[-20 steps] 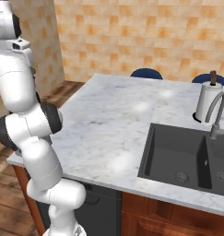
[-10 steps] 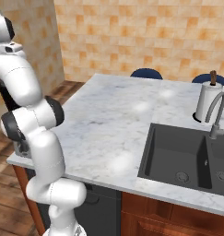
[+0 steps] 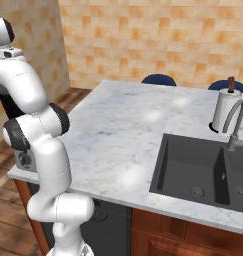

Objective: Grab the garlics from the fridge, place them in the blender, close the lid, and turn on the blender to create a marinade.

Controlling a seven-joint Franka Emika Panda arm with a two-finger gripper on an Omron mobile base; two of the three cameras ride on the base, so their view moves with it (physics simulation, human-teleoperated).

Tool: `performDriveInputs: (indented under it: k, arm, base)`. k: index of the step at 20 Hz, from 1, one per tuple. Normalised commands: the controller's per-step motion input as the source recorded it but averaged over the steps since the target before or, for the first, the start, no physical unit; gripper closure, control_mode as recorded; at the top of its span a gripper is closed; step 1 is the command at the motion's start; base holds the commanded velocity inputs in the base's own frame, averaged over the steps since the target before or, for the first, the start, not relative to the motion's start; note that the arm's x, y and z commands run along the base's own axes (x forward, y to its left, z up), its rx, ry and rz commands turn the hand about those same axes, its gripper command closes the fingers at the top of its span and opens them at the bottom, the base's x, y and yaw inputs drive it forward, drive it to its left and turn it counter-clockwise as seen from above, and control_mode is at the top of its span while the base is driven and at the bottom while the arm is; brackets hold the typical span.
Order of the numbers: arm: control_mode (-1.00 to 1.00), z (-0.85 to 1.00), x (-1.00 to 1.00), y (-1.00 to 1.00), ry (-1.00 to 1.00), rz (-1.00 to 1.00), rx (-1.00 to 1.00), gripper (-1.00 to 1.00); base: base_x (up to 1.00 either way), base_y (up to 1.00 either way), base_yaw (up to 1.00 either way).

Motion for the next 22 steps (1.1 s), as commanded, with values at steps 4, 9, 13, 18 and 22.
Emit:
performDriveInputs:
  k: [4,9,13,18,22]
  arm:
    - [-1.0,-0.1,0.0,-0.35,0.01,0.0,0.05,1.0]
    - [-1.0,-0.43,0.0,-0.32,-0.06,0.0,0.06,1.0]
    - [-1.0,-0.42,0.0,0.02,-0.1,0.03,0.02,1.0]
    - [-1.0,-0.36,0.0,0.09,-0.14,0.08,0.02,1.0]
    - [-1.0,-0.44,0.0,-0.04,-0.13,0.17,0.14,1.0]
  base:
    - [0.0,0.0,0.0]
    - [0.0,0.0,0.0]
    - [0.0,0.0,0.0]
    - [0.0,0.0,0.0]
    - [0.0,0.0,0.0]
